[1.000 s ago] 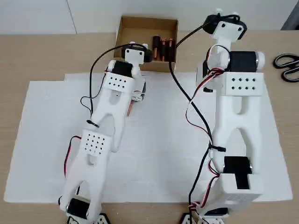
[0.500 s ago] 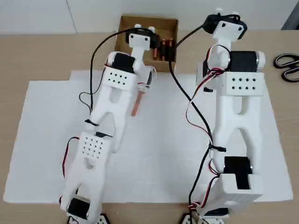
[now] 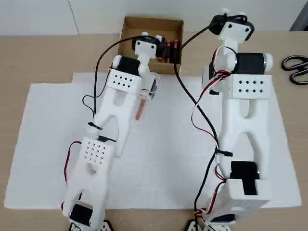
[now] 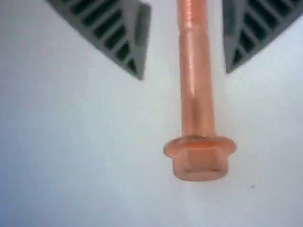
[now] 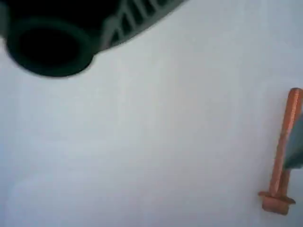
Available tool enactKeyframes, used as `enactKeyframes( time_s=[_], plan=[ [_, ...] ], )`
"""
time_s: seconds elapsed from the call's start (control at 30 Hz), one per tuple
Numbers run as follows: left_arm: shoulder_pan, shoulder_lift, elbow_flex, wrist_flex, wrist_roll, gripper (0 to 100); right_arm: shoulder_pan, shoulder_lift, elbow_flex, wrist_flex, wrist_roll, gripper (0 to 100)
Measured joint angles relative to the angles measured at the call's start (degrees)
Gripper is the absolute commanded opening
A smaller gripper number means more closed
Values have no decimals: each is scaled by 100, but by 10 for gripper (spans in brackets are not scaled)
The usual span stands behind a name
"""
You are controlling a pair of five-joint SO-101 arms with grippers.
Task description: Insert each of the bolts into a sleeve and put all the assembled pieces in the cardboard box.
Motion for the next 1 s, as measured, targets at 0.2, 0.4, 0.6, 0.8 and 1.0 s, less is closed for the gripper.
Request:
enactKeyframes(
  time_s=[0.2, 0.4, 0.6, 0.8, 1.0],
  plan=[
    [0, 141, 0, -9, 0, 137, 0, 0, 0, 0, 0, 6],
    [0, 396, 0, -97, 0, 137, 0, 35, 0, 0, 0, 6],
    [0, 615, 0, -193, 0, 136, 0, 35, 0, 0, 0, 6],
    [-79, 624, 0, -281, -9, 60, 0, 35, 0, 0, 0, 6],
    [-105, 791, -18, -308, 9, 55, 0, 35, 0, 0, 0, 6]
  ],
)
